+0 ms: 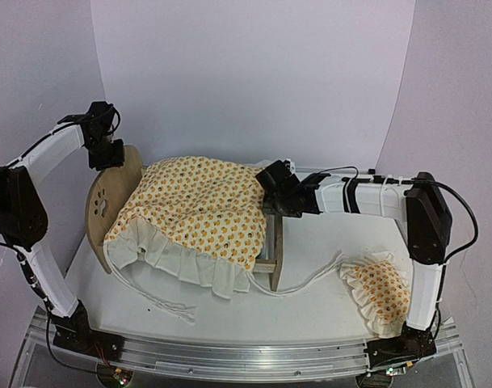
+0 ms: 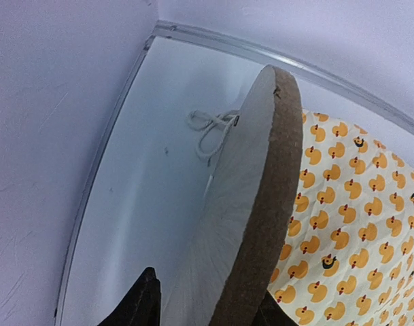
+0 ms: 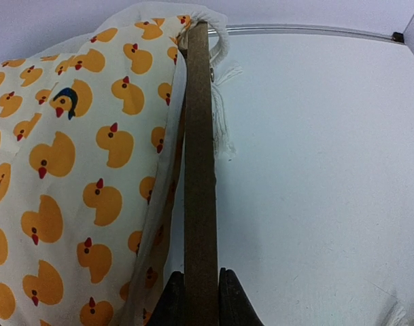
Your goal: Set up the pet bed
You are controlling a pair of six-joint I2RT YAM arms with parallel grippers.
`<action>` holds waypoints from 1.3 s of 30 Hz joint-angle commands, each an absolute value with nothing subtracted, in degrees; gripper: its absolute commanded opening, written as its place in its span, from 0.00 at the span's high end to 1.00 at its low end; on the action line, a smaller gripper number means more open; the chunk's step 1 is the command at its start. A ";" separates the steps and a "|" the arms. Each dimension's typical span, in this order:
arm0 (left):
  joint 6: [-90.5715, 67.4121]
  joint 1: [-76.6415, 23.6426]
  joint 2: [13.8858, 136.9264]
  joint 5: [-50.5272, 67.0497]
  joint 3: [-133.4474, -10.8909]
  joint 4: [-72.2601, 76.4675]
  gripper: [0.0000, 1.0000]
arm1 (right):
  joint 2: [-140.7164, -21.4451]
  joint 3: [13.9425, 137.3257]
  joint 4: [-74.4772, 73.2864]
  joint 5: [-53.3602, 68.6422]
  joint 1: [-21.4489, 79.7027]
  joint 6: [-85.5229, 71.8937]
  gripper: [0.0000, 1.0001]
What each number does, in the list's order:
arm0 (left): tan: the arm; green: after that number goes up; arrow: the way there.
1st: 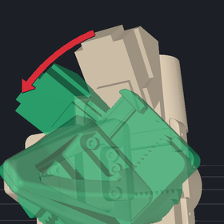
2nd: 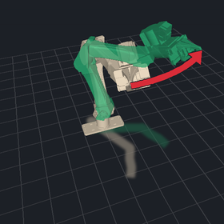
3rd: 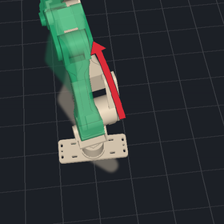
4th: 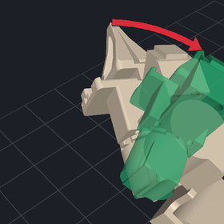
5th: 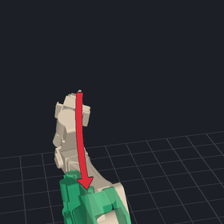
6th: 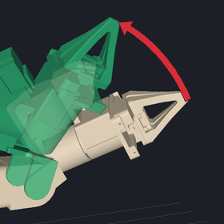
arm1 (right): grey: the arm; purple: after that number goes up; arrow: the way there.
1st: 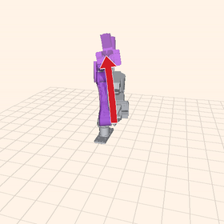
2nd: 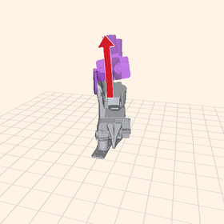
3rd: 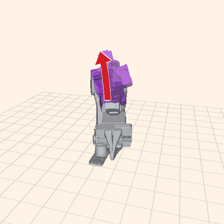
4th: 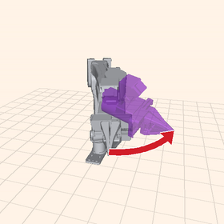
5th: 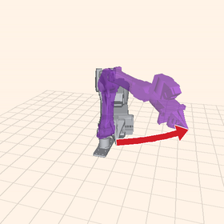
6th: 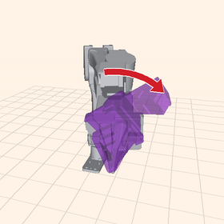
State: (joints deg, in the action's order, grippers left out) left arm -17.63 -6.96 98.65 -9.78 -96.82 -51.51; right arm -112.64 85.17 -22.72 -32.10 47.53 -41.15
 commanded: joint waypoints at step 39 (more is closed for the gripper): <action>-45.87 -25.59 47.69 11.73 -49.19 -43.51 0.38 | -122.22 100.06 -13.39 -22.97 77.13 13.03 0.13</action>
State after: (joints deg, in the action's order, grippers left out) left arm -40.40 -20.60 47.33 14.72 -51.57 -51.00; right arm -118.04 96.99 -21.71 -8.47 75.09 12.40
